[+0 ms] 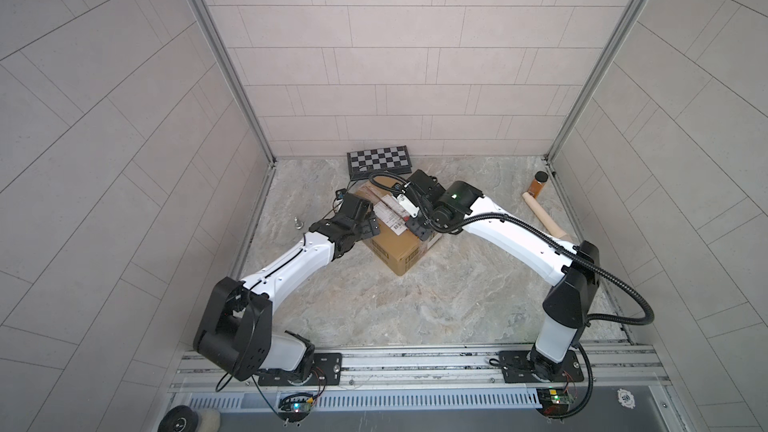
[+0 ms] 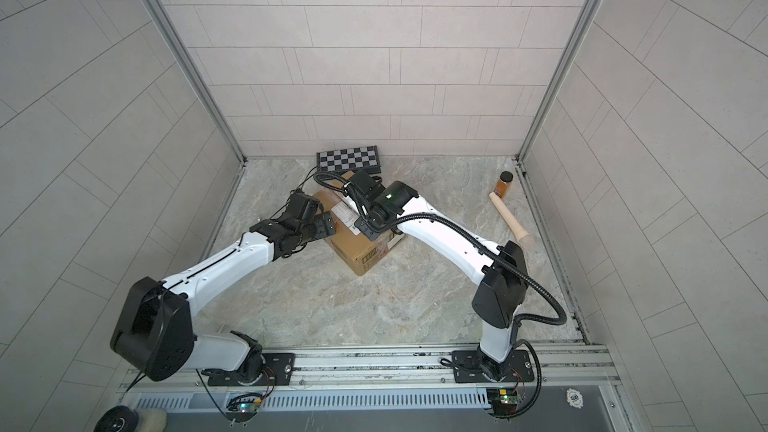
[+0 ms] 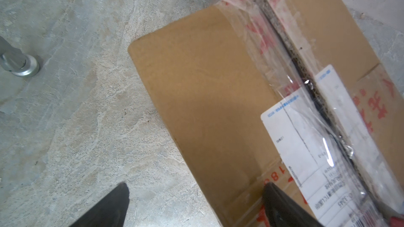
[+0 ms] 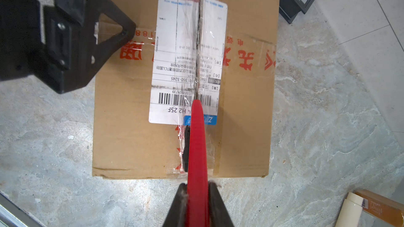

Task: Unpack the express box

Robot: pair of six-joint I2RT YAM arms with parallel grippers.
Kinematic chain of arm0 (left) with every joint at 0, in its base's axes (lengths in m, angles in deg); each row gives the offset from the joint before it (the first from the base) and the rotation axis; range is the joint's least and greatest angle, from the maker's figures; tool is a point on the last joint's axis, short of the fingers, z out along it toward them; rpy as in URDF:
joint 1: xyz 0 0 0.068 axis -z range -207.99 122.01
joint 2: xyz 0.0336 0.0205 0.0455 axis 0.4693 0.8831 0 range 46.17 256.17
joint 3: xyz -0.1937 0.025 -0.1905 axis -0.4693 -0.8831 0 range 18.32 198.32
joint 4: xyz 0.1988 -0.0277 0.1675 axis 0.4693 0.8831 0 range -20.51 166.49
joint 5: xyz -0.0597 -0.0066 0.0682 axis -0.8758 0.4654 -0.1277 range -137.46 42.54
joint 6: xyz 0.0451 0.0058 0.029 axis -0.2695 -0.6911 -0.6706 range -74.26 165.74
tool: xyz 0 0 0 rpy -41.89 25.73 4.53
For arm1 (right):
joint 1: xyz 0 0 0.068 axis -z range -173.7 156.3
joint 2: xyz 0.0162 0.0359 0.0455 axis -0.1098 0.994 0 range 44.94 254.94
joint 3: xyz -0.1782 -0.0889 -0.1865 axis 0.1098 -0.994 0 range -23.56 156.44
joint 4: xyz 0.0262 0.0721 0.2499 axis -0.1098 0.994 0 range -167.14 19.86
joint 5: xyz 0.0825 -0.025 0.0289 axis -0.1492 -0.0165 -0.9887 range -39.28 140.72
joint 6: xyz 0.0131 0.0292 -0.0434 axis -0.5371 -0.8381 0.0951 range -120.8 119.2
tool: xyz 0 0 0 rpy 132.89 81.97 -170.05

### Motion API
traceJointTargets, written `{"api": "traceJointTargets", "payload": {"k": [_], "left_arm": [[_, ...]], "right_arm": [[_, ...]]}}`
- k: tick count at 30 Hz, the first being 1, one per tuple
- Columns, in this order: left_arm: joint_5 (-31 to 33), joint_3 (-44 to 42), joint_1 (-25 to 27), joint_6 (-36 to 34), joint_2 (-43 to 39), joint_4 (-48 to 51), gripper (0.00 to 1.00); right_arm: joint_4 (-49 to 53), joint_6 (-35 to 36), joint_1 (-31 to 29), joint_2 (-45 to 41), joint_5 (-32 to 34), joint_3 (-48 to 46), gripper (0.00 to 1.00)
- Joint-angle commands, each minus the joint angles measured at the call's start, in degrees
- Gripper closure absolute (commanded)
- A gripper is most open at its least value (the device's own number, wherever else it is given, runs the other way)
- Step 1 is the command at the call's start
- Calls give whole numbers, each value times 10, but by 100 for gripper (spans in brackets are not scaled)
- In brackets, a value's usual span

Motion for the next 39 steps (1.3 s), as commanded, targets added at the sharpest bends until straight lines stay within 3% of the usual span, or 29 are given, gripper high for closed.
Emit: {"api": "traceJointTargets", "payload": {"k": [1, 11, 18, 39], "left_arm": [[30, -24, -6, -6, 31, 67, 2], [56, -30, -6, 11, 59, 85, 2], [54, -27, -6, 14, 63, 83, 3], [15, -39, -6, 11, 37, 35, 2]], "right_arm": [[57, -12, 6, 3, 35, 13, 100], [129, 2, 24, -73, 46, -12, 100], [113, 13, 25, -101, 25, -52, 100], [72, -16, 24, 20, -21, 8, 100]]}}
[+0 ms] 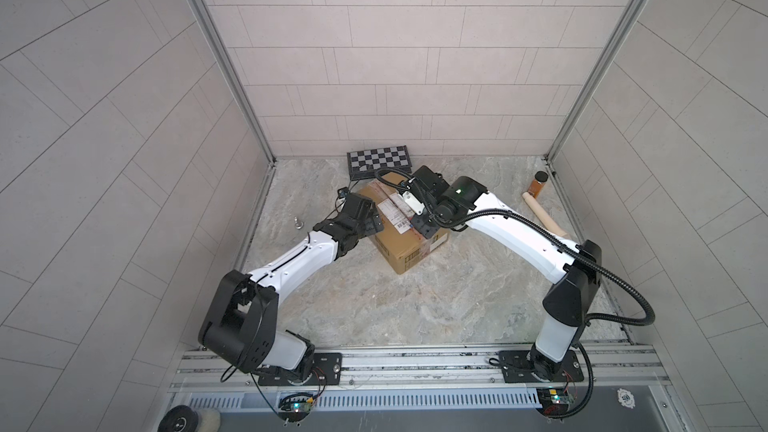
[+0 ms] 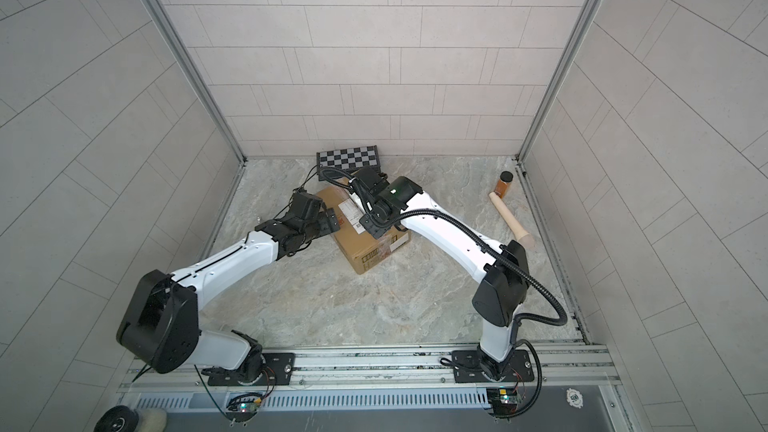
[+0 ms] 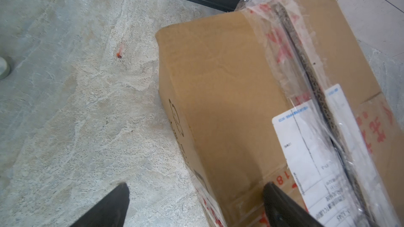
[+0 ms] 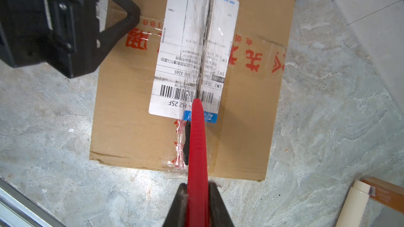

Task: Unpack the express box
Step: 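Hold the box edge with the left gripper, keeping the knife in the seam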

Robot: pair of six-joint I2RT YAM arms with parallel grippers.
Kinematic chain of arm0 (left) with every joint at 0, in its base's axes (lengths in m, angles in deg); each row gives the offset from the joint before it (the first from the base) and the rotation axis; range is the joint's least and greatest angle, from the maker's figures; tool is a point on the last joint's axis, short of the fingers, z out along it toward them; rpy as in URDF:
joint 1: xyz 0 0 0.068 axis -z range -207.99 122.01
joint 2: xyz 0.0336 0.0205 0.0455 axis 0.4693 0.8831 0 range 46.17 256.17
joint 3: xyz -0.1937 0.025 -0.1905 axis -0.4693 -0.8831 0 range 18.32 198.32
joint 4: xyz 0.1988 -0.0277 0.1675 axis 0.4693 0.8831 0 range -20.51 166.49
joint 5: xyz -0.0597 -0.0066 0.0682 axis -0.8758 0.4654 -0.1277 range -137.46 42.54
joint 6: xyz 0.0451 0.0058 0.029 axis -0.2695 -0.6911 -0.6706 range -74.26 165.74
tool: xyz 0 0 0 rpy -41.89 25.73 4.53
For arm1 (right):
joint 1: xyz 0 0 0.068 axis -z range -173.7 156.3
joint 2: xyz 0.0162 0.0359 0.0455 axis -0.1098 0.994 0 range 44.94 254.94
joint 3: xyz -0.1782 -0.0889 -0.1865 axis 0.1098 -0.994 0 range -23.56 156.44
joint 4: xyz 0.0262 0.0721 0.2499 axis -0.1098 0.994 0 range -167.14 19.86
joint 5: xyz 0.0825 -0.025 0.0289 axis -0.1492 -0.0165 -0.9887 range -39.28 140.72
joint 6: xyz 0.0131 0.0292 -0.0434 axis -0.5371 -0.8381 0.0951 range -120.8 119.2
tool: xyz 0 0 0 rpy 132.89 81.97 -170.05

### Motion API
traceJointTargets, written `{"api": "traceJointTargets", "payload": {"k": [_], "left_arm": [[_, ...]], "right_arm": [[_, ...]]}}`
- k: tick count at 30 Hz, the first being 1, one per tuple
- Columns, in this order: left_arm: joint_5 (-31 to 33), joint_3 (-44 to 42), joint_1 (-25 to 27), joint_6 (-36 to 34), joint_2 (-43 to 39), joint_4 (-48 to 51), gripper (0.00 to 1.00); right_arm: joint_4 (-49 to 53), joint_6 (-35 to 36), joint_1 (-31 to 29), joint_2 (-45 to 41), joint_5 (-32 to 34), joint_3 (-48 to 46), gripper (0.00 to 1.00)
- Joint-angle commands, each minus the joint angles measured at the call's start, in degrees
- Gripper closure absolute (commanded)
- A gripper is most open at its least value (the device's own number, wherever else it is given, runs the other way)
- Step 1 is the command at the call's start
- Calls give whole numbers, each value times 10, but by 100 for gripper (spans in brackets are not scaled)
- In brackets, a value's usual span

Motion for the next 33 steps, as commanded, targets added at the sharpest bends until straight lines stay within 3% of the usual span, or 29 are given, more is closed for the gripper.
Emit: {"api": "traceJointTargets", "payload": {"k": [1, 12, 21, 33], "left_arm": [[23, -31, -9, -7, 23, 87, 2], [52, -39, -9, 19, 72, 109, 3], [58, -50, -9, 29, 68, 106, 3], [43, -42, -9, 23, 54, 100, 3]], "right_arm": [[45, -5, 4, 15, 4, 3, 100], [121, 1, 6, -66, 39, -12, 100], [121, 2, 6, -112, 17, -56, 100], [47, 3, 6, -65, -19, -64, 100]]}}
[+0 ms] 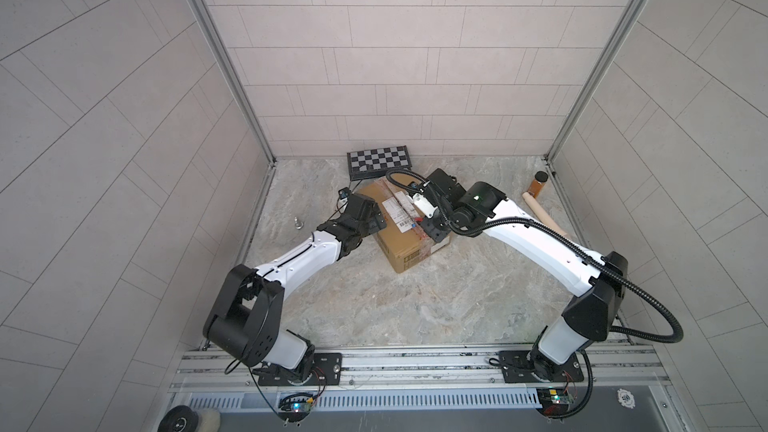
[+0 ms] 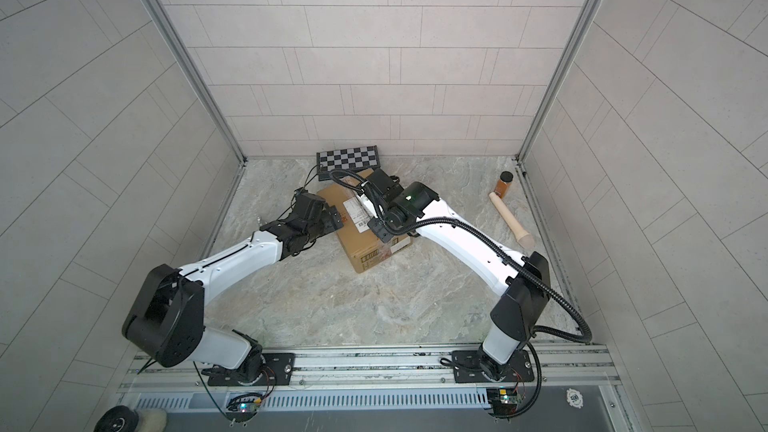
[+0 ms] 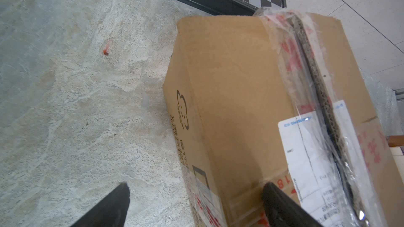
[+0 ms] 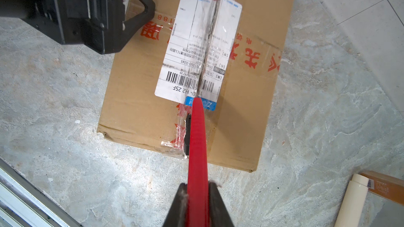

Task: Unpack the express box

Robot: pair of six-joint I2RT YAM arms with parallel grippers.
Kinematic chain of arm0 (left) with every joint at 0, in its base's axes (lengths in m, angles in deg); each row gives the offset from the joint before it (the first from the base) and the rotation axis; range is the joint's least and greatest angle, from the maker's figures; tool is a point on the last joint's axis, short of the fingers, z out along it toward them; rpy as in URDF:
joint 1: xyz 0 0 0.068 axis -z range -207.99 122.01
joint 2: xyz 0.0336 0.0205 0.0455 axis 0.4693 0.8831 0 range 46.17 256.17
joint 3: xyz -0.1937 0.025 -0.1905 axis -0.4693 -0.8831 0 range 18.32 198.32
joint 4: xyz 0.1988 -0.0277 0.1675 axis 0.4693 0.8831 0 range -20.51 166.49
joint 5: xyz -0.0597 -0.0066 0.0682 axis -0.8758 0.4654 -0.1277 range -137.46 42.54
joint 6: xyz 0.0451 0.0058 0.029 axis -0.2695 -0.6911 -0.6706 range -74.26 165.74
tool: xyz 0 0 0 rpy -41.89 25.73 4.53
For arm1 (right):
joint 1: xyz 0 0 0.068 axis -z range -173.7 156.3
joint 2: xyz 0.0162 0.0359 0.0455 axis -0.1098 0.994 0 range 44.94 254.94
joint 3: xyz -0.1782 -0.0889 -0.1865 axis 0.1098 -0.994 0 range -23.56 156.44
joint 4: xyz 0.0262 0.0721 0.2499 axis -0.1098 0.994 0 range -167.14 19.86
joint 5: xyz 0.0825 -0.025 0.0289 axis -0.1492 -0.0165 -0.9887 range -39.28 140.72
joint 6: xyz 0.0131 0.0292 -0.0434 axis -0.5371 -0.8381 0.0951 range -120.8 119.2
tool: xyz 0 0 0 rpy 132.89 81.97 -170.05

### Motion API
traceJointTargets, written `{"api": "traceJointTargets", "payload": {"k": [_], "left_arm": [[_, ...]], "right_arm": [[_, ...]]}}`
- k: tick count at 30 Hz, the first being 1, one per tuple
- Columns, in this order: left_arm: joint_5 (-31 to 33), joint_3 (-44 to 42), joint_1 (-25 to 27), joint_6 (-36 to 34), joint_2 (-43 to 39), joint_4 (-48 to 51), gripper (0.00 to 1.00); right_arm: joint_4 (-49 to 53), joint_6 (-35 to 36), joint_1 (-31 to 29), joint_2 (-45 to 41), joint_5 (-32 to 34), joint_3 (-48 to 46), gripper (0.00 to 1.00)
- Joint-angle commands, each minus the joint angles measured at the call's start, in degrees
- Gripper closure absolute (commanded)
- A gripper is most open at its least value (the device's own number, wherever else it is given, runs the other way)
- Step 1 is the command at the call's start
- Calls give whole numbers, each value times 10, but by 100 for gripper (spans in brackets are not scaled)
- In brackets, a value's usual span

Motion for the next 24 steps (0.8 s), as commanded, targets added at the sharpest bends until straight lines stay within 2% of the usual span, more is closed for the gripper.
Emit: {"api": "traceJointTargets", "payload": {"k": [1, 7, 14, 18, 24], "left_arm": [[43, -36, -14, -17, 29, 142, 3], [34, -40, -14, -11, 12, 133, 3], [14, -42, -13, -4, 6, 120, 3], [-12, -49, -12, -7, -16, 98, 3], [-62, -52, -12, -42, -106, 58, 1]], "right_arm": [[62, -4, 3, 27, -13, 14, 100], [82, -31, 1, 98, -32, 75, 100], [75, -42, -1, 91, -39, 67, 100], [74, -19, -1, 83, -58, 61, 100], [52, 33, -1, 81, -107, 69, 100]]}}
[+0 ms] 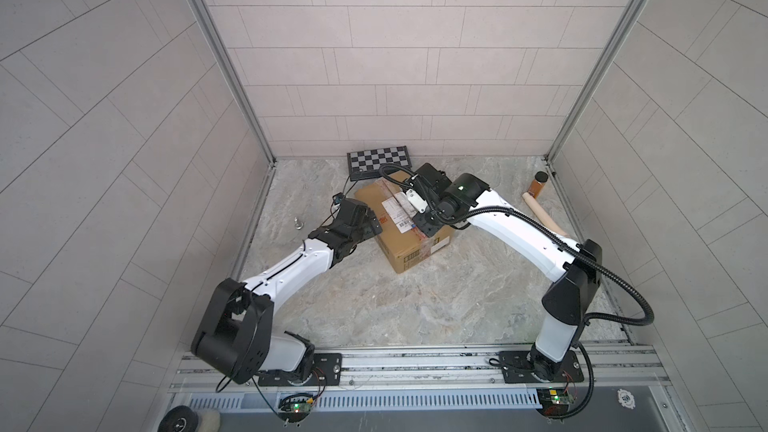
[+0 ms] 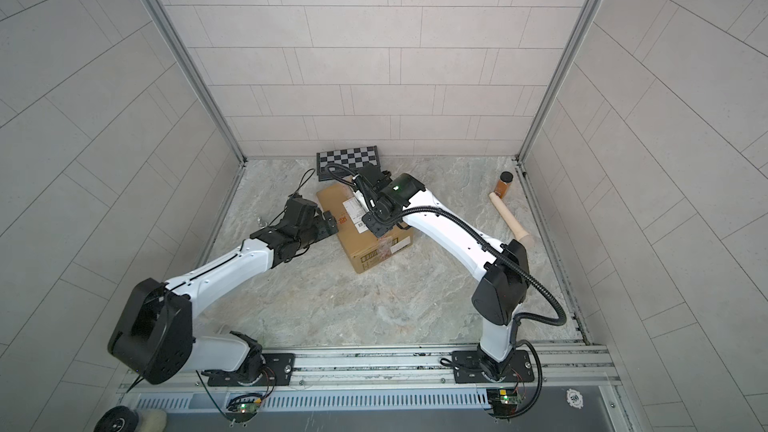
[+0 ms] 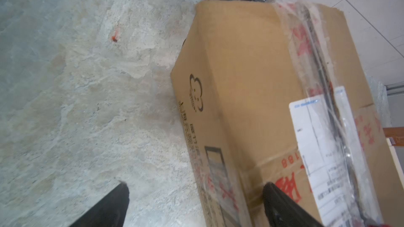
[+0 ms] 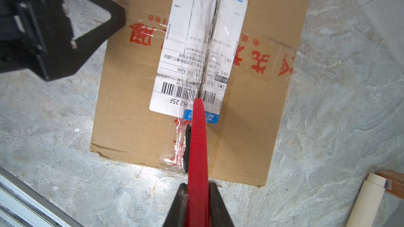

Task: Unpack the express box

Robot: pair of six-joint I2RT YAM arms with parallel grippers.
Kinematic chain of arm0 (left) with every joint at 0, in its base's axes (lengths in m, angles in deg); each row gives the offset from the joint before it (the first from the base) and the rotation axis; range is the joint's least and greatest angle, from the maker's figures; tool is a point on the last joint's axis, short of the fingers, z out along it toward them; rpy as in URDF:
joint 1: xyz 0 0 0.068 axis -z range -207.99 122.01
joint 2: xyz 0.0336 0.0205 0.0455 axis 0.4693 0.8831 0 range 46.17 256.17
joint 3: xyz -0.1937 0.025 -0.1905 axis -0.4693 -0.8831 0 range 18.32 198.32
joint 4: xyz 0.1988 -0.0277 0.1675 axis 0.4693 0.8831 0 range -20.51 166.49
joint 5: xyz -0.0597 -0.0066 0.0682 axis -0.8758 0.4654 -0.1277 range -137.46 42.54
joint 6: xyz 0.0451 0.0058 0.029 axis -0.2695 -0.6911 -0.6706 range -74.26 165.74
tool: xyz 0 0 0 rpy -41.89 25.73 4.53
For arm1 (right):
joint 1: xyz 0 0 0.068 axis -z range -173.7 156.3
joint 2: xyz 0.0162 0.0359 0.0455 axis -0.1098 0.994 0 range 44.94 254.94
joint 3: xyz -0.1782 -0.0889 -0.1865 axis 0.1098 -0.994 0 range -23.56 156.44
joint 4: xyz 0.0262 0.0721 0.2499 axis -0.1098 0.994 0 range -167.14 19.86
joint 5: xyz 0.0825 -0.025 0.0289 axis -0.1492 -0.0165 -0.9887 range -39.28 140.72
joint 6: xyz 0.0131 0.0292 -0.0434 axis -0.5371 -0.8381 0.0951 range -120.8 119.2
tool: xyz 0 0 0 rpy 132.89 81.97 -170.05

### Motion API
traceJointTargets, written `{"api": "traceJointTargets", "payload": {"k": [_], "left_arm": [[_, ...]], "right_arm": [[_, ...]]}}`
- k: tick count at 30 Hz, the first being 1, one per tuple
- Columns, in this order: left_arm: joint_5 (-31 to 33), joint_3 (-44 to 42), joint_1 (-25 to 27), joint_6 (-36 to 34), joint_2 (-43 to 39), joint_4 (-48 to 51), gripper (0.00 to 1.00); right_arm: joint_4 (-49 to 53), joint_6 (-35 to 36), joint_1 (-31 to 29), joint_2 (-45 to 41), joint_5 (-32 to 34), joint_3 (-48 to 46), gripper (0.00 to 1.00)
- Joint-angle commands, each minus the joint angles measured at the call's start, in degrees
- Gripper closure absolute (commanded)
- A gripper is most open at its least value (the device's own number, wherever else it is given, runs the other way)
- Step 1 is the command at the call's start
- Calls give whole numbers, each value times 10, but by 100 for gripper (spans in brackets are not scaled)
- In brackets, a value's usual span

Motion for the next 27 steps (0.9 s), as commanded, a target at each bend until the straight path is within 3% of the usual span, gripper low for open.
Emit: {"api": "traceJointTargets", "payload": {"k": [1, 6, 16, 27], "left_arm": [[-28, 1, -3, -40, -42, 43, 0], [-48, 6, -2, -51, -64, 33, 0], [-27, 29, 29, 5, 30, 54, 2], [36, 5, 58, 69, 89, 107, 4]], "right_arm": [[14, 55, -10, 4, -92, -4, 100], [14, 93, -11, 9, -99, 15, 100], [13, 107, -32, 10, -75, 35, 100], [74, 53, -50, -10, 67, 64, 100]]}}
